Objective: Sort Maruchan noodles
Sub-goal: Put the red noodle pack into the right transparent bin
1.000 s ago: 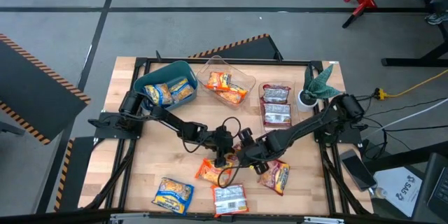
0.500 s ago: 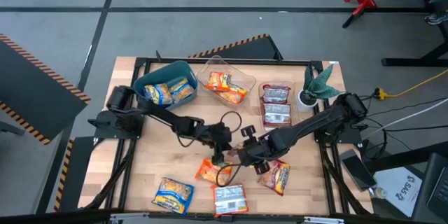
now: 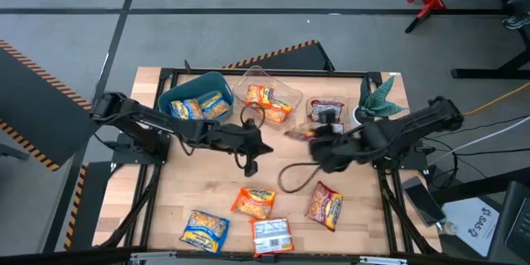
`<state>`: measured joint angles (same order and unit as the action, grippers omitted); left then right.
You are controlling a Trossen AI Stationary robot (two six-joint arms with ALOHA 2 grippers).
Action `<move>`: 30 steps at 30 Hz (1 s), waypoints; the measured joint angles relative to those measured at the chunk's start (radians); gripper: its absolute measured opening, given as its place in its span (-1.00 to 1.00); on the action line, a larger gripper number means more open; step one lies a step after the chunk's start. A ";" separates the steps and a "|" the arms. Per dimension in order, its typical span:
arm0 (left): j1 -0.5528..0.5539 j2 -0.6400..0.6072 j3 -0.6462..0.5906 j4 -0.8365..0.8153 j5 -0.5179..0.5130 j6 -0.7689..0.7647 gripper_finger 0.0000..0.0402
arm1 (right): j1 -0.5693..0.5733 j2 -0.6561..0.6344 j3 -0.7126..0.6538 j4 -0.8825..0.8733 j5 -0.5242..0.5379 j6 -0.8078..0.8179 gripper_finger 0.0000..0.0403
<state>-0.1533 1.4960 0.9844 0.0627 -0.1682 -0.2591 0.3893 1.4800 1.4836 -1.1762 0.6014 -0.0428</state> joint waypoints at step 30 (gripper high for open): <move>0.021 -0.023 -0.001 -0.056 -0.373 -0.028 -1.00 | -0.004 -0.681 -0.761 0.191 -0.063 -0.834 -0.58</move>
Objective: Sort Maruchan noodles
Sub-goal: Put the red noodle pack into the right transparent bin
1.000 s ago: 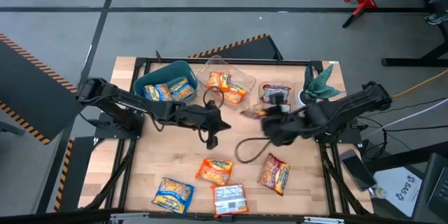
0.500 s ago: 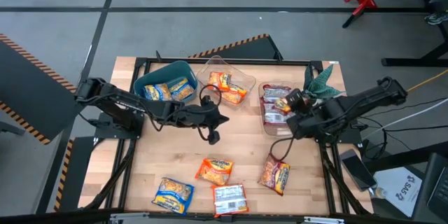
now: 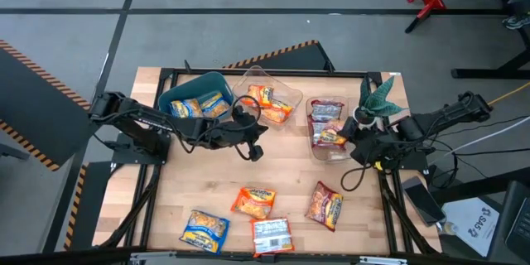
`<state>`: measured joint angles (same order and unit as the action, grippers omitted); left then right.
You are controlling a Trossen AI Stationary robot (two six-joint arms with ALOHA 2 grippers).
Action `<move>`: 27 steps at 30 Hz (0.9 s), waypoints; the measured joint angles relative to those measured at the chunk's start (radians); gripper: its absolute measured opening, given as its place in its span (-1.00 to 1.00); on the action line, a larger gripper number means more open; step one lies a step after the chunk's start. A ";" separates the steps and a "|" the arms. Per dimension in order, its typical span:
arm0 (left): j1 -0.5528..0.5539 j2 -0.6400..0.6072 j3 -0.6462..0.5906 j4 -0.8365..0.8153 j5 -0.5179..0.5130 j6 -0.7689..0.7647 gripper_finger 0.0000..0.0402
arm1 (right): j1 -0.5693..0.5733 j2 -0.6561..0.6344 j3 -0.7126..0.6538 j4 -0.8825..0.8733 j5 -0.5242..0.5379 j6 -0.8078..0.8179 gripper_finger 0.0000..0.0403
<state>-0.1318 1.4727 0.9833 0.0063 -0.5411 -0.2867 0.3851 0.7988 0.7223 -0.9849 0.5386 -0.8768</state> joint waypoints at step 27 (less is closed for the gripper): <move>0.094 0.000 0.000 -0.026 0.003 -0.044 -1.00 | -0.054 -0.075 -0.225 0.262 -0.134 -0.196 -0.58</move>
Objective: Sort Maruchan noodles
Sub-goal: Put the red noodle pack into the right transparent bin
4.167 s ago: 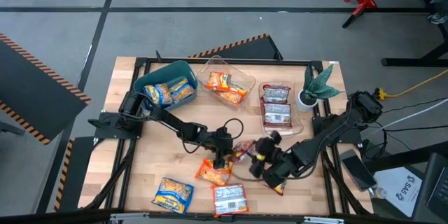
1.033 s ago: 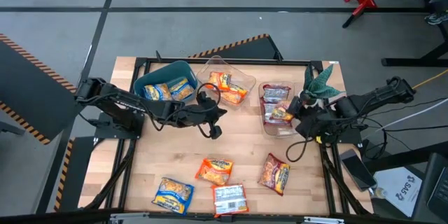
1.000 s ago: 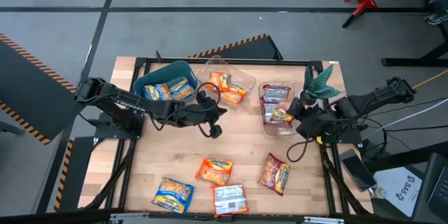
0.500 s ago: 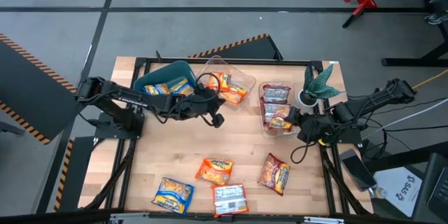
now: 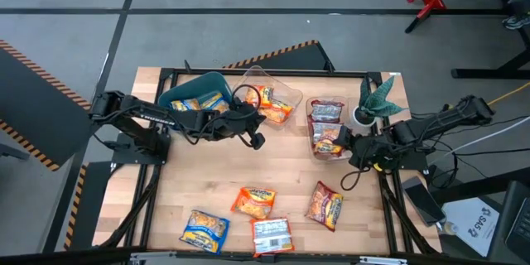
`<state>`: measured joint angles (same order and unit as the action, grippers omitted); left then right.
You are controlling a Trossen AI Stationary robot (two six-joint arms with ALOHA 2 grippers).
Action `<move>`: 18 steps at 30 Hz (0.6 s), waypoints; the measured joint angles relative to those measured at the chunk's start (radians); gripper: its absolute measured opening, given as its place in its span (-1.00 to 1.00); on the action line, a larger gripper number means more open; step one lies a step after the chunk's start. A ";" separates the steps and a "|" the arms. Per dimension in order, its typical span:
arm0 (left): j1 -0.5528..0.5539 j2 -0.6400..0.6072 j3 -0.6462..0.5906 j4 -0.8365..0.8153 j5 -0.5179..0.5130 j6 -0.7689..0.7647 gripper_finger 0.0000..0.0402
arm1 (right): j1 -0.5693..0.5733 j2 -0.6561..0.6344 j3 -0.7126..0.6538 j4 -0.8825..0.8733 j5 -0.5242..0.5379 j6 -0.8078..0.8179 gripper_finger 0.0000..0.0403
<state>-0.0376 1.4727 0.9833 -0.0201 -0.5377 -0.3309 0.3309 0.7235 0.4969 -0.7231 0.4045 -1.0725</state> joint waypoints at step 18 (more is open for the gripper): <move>0.000 0.000 0.000 -0.015 0.016 0.000 -1.00 | -0.116 0.000 0.026 0.012 0.140 0.117 0.59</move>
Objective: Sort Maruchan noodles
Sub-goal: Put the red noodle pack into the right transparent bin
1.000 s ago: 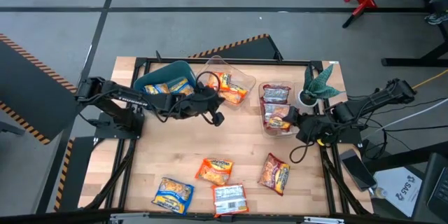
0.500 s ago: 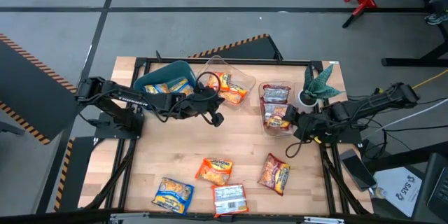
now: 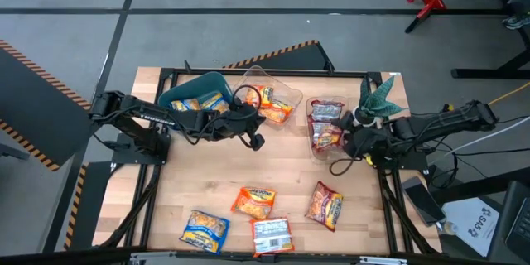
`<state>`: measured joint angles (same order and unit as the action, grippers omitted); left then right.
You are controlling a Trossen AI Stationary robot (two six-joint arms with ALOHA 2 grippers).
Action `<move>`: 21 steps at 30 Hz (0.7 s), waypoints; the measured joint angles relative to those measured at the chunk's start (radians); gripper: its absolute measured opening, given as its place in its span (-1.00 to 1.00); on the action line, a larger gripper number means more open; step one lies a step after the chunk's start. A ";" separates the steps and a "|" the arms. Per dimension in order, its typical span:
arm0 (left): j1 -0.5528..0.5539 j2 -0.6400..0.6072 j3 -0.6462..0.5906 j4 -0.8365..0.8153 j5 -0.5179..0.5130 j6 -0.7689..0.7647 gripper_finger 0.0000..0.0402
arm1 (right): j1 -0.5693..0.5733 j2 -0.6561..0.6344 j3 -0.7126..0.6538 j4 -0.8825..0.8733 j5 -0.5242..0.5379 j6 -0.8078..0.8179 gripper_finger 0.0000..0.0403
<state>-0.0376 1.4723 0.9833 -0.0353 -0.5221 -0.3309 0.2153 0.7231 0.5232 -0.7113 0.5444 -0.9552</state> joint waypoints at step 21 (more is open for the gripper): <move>-0.001 0.000 0.001 -0.040 0.055 0.000 -1.00 | 0.000 -0.007 0.123 -0.242 0.182 0.501 0.56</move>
<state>-0.0383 1.4723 0.9838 -0.0756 -0.4676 -0.3305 0.2153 0.7158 0.6459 -0.9535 0.7263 -0.4547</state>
